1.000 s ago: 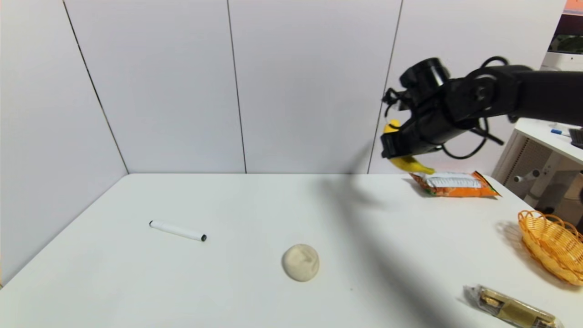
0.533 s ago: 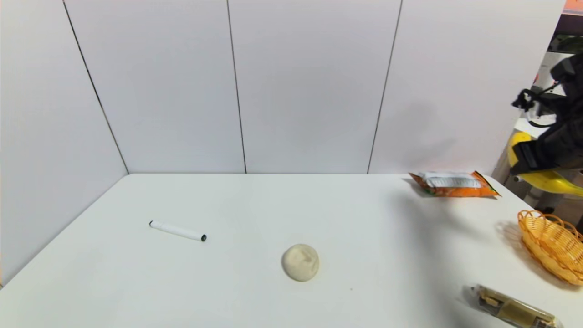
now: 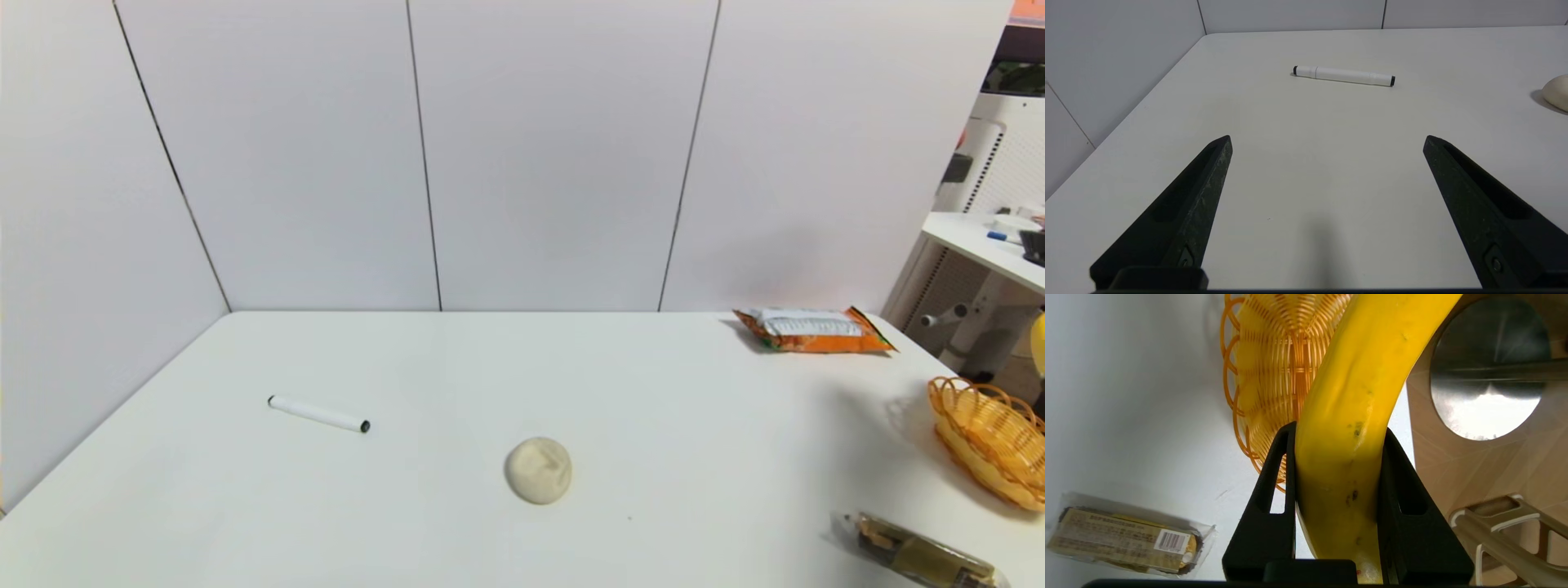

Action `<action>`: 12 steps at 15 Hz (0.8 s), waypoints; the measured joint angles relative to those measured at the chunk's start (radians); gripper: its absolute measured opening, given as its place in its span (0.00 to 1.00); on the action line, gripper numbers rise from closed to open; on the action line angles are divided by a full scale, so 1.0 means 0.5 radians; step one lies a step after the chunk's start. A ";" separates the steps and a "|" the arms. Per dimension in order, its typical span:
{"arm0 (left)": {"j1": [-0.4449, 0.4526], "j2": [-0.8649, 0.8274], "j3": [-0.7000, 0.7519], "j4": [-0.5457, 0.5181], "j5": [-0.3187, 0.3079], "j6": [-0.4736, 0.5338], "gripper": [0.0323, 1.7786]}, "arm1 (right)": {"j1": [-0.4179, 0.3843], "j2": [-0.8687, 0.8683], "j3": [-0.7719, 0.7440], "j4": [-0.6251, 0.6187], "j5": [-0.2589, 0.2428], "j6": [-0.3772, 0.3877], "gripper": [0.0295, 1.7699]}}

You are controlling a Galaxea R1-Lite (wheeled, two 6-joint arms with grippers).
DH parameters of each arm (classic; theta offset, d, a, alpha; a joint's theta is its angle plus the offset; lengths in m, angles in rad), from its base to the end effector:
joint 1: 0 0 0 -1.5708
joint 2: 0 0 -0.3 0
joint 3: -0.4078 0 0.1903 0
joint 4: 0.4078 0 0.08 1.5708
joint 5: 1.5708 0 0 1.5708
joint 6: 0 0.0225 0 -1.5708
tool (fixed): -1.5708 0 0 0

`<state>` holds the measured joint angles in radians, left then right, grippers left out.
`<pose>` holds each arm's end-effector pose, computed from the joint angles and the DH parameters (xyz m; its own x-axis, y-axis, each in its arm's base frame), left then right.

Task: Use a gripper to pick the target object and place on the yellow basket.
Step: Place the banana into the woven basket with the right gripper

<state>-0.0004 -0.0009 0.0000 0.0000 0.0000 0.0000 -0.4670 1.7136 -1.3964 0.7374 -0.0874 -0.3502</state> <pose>-0.0229 0.0000 0.0755 1.0000 -0.0004 0.0009 0.0004 1.0000 0.0000 0.2516 -0.1291 0.2251 0.3997 -0.2993 -0.8664 0.1910 0.9516 -0.2406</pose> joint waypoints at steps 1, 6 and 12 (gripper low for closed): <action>0.000 0.000 0.000 0.000 0.000 0.000 0.95 | -0.017 0.016 0.026 -0.014 0.009 -0.041 0.29; 0.001 -0.001 0.000 0.000 0.000 0.000 0.95 | -0.068 0.076 0.331 -0.472 0.045 -0.276 0.29; 0.001 0.000 0.000 0.000 0.000 0.000 0.95 | -0.131 0.087 0.634 -0.806 0.159 -0.456 0.29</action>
<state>0.0000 -0.0009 0.0000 0.0000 0.0000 0.0000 -0.5323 1.7572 -1.0796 0.3343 -0.0081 -0.5783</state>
